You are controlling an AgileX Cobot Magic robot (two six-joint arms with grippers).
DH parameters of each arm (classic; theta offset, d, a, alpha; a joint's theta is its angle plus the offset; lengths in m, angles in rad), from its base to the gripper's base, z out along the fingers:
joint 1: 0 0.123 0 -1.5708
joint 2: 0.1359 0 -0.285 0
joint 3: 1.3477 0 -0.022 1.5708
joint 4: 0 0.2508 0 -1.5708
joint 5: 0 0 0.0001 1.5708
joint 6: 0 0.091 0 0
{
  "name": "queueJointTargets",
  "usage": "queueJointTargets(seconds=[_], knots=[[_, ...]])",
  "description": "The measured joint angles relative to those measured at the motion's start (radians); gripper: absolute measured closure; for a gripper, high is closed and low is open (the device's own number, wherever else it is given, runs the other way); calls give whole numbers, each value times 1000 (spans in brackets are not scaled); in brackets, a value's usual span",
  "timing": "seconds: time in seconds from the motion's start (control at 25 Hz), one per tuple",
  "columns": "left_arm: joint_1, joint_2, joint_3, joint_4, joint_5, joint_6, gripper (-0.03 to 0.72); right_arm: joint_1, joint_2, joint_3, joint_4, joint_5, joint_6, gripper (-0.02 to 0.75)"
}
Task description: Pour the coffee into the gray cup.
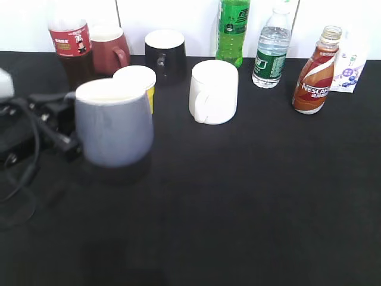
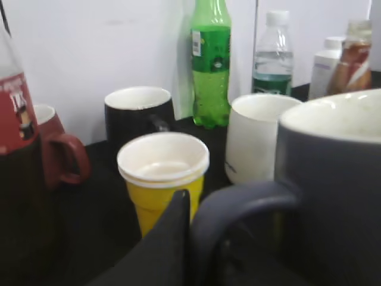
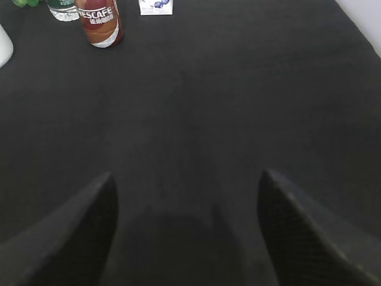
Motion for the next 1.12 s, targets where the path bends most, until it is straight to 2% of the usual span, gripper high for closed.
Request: queueJointTargets(seconds=[0.2, 0.36, 0.4, 0.48, 0.68, 0.72, 0.88, 1.04, 1.12], knots=[[-2, 36, -57, 0, -6, 0, 643, 0, 10, 0, 1, -3, 0, 167], [-4, 53, -57, 3, -5, 0, 643, 0, 189, -8, 9, -20, 0, 167], [-4, 53, -57, 3, -5, 0, 643, 0, 238, -18, 39, -72, 0, 167], [-4, 53, -57, 3, -5, 0, 643, 0, 338, -21, 96, -266, 0, 167], [-4, 53, -57, 3, -5, 0, 643, 0, 681, -21, 65, -717, -2, 167], [-4, 53, -57, 3, -5, 0, 643, 0, 752, -17, 48, -824, -2, 167], [-4, 53, -57, 2, -5, 0, 643, -1, 1037, 99, 36, -1414, -4, 167], [-4, 53, -57, 2, -5, 0, 643, -1, 1378, 125, 34, -1745, -5, 167], [-4, 53, -57, 2, -5, 0, 643, -1, 1512, 128, -13, -1965, -5, 167]])
